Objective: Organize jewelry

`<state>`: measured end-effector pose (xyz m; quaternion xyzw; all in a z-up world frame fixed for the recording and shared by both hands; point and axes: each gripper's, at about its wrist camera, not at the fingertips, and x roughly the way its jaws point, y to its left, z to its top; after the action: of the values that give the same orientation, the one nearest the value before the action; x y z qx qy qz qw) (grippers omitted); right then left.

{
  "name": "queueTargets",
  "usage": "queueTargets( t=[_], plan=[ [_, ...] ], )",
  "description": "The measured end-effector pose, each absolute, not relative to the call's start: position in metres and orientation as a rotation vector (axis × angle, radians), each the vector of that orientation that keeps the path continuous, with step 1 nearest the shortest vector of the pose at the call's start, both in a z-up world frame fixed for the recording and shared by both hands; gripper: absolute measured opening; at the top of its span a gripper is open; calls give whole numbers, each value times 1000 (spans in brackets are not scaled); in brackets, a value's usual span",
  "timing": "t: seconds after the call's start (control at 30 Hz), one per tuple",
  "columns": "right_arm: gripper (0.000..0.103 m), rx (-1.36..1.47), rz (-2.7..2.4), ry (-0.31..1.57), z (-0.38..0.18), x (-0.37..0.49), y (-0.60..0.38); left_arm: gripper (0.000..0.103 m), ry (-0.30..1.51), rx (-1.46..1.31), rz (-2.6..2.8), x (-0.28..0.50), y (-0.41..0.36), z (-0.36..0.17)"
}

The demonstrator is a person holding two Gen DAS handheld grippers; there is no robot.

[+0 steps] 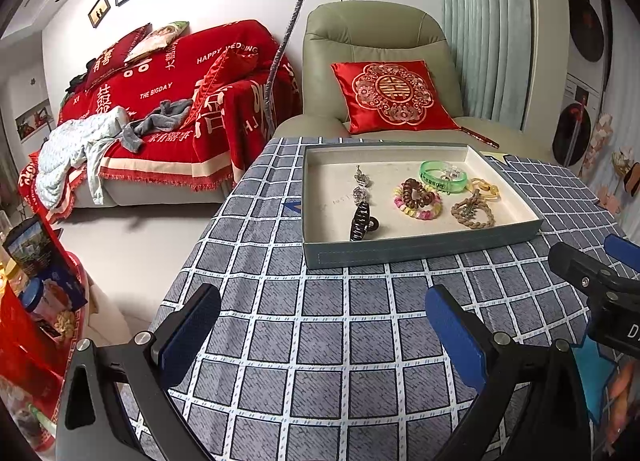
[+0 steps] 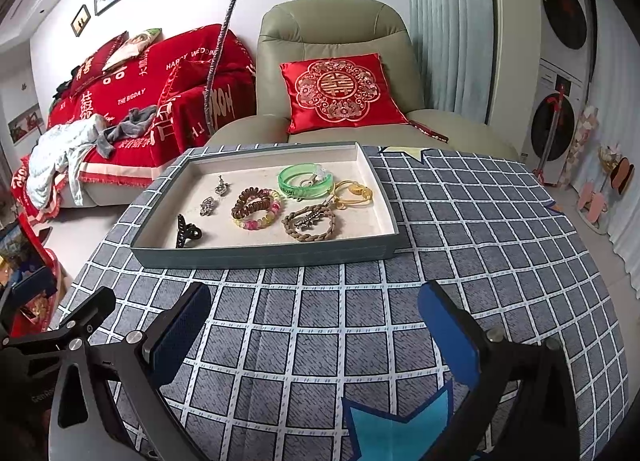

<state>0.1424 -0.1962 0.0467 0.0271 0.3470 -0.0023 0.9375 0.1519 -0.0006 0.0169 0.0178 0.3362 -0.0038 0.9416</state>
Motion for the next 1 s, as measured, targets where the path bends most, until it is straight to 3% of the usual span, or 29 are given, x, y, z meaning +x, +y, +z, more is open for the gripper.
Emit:
queueTargets(
  t=[1.0],
  plan=[
    [103, 49, 4, 719, 41, 145, -197, 103, 691, 44, -9, 152, -1, 13]
  ],
)
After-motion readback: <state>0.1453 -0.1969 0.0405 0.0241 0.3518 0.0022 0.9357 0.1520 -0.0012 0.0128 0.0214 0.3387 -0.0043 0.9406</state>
